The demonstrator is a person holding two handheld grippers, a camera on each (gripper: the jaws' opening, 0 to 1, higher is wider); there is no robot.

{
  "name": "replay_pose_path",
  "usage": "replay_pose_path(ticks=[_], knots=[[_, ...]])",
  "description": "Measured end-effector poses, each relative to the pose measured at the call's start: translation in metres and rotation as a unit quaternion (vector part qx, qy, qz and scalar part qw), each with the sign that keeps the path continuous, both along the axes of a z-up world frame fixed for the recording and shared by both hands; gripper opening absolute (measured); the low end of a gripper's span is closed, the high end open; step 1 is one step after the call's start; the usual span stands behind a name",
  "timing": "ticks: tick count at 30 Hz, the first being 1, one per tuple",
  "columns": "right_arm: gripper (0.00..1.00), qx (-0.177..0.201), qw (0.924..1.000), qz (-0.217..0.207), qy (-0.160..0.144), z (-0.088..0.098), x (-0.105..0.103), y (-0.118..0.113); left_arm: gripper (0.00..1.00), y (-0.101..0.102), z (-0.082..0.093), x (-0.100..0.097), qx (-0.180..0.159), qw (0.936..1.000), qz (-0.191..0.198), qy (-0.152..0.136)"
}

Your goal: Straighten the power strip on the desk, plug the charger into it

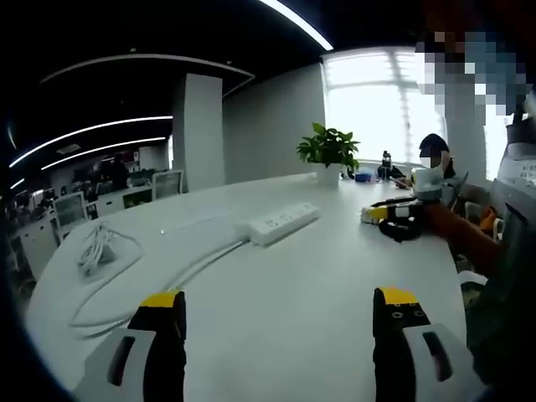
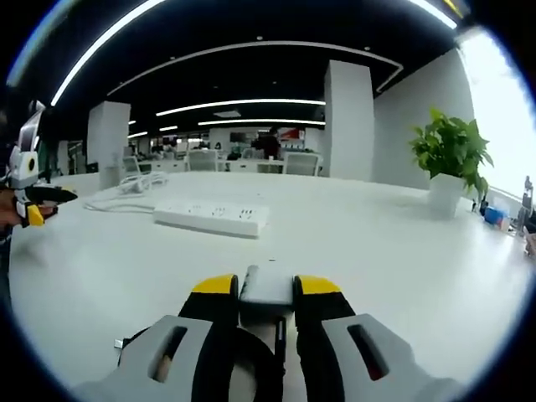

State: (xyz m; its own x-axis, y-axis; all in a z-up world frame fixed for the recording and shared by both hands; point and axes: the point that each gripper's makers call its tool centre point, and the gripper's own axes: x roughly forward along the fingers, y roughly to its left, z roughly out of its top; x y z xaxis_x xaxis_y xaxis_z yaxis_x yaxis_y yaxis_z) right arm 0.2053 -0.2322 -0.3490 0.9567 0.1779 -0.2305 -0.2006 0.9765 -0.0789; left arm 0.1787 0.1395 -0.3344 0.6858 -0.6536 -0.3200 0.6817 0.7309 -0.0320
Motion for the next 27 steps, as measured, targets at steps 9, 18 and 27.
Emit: replay_pose_path(ticks=[9,18,27], knots=[[0.25,-0.001,0.997,0.078,-0.003,0.0,0.004,0.007,0.94,0.0,-0.005,-0.002,0.014,0.9999,-0.002,0.006],[0.25,0.015,0.9832,0.182,0.0,0.0,0.004,0.014,0.94,-0.009,-0.006,-0.002,0.019,0.9997,-0.009,0.008],[0.25,0.015,0.9662,0.257,0.004,0.0,0.003,0.019,0.93,-0.013,-0.006,-0.001,0.029,0.9995,-0.007,0.01]])
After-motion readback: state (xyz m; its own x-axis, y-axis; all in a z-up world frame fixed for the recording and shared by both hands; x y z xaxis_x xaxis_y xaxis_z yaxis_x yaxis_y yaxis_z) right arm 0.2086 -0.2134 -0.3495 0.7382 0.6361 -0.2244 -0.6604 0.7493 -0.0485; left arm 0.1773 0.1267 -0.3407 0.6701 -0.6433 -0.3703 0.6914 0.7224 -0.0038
